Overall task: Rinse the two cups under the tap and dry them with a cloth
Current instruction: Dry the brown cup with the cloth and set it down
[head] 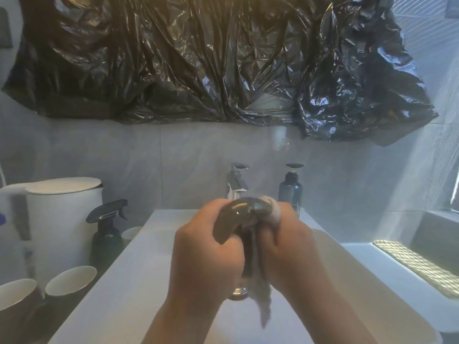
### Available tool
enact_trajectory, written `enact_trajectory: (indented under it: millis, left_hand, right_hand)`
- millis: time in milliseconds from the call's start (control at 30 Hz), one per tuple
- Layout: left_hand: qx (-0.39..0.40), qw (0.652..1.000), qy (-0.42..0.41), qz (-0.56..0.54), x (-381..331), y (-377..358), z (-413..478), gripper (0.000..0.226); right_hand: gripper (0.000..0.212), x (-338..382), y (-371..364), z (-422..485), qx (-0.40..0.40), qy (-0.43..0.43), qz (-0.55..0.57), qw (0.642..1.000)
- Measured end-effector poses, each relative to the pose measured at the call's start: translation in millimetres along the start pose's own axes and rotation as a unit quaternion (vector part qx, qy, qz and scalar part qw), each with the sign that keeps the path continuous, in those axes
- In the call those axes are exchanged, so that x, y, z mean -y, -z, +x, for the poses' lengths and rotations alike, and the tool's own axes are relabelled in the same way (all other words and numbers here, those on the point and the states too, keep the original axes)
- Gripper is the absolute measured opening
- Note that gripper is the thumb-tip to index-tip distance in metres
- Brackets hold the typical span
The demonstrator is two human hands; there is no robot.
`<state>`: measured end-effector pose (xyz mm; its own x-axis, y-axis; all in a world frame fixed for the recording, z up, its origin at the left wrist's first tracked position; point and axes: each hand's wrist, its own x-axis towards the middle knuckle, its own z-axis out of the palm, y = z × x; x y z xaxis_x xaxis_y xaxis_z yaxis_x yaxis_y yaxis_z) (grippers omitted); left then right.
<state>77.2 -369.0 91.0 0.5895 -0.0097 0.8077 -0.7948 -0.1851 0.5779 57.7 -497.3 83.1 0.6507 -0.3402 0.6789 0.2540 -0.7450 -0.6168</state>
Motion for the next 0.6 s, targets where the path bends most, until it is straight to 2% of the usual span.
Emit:
enact_trajectory:
  millis: [67,100,167,233,333,433,500,600]
  left_hand:
    - [-0.052,0.998,0.019,-0.024,-2,2,2,0.042]
    - [-0.052,0.997,0.037,-0.035,-1,4,3,0.04]
    - [0.006,0.996,0.082,-0.028,4,9,8,0.033]
    - [0.091,0.99,0.107,-0.001,9,11,10,0.029]
    - [0.19,0.976,0.102,-0.003,9,10,9,0.041]
    - [0.212,0.973,0.094,-0.007,9,14,9,0.042]
    - [0.209,0.973,0.092,-0.023,8,17,11,0.044]
    - [0.217,0.972,0.076,-0.043,3,16,10,0.043]
  right_hand:
    - [0.009,3,-7,-2,0.016,-0.045,0.061,0.997]
    - [0.011,4,-10,-2,0.035,-0.06,0.087,0.994]
    - [0.012,4,-7,-2,0.07,-0.074,0.092,0.99]
    - [0.013,3,1,-3,0.102,-0.053,0.052,0.992]
    - [0.014,6,16,-3,0.178,-0.009,0.022,0.984]
    - [0.024,7,24,-1,0.264,-0.012,0.058,0.963]
    - [0.015,6,22,-1,0.239,0.003,0.034,0.97]
    - [0.017,10,18,0,0.158,0.039,-0.099,0.982]
